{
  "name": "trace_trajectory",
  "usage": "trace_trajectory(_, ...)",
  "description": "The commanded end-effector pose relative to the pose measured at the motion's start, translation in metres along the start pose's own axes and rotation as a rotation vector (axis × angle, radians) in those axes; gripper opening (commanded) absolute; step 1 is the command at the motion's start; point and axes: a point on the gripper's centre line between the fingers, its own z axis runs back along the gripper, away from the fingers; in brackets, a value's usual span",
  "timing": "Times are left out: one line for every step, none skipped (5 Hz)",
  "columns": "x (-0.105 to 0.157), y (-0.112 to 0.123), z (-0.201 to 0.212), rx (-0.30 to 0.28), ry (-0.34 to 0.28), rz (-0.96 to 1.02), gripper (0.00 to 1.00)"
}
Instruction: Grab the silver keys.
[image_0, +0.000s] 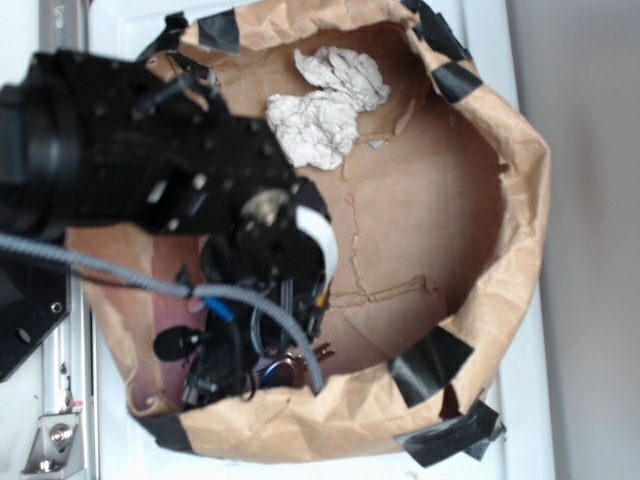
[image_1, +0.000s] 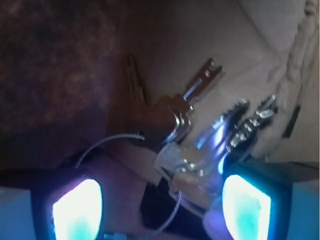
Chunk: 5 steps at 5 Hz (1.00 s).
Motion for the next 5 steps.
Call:
trace_trajectory(0.001, 0.004, 0.007, -0.067, 0.038, 0.061, 1.0)
trace_trajectory(0.006, 0.011, 0.009, -0.06, 0.034, 0.102, 1.0)
trace_trajectory(0.006, 0.012, 0.009, -0.055, 0.039, 0.102, 1.0)
trace_trajectory(0.006, 0.012, 0.015, -0.057, 0.029, 0.111, 1.0)
trace_trajectory(0.007, 0.013, 0.024, -0.067, -0.015, 0.164, 1.0)
